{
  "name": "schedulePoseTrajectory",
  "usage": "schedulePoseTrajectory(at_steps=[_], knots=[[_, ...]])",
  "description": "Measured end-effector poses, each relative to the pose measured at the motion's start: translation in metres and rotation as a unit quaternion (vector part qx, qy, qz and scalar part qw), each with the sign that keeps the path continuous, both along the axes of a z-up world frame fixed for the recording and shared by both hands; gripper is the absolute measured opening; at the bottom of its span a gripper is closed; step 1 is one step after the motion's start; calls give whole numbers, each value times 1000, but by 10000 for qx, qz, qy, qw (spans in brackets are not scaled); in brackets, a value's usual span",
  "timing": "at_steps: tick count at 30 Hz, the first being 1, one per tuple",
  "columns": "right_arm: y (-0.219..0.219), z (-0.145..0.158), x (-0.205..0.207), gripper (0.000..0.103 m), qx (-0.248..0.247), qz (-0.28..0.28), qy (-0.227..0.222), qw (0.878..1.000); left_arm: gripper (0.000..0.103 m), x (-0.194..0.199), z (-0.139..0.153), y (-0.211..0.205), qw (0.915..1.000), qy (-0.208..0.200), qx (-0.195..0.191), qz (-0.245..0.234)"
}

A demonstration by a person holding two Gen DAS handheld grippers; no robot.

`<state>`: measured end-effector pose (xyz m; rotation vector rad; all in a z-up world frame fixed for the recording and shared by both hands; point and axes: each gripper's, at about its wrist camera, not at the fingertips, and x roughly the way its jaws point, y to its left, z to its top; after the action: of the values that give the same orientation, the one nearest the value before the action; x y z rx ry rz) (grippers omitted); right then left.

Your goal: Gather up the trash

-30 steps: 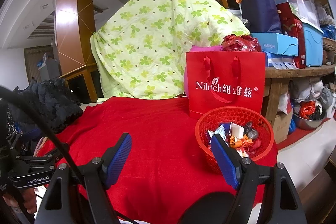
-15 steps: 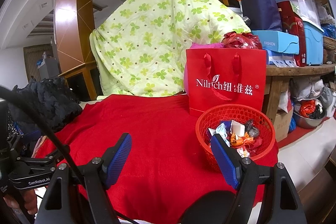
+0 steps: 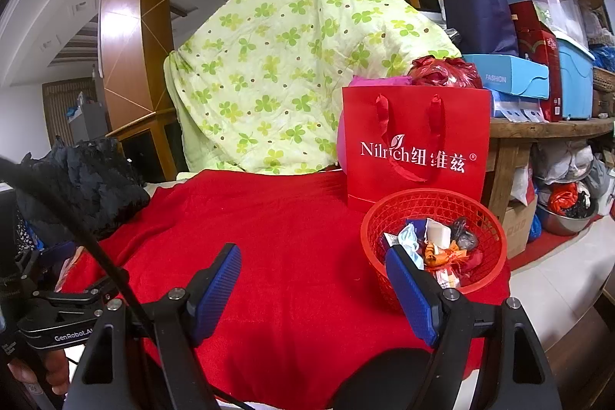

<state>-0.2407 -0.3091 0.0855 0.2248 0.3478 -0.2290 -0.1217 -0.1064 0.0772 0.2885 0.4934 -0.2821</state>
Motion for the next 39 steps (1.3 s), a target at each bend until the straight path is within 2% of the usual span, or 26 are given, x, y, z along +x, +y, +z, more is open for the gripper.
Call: schedulePoseTrajectory(at_steps=[39], knots=[[-11, 1, 3, 80, -36, -235, 48, 9997, 102, 6, -7, -2, 10000, 71, 50, 11]])
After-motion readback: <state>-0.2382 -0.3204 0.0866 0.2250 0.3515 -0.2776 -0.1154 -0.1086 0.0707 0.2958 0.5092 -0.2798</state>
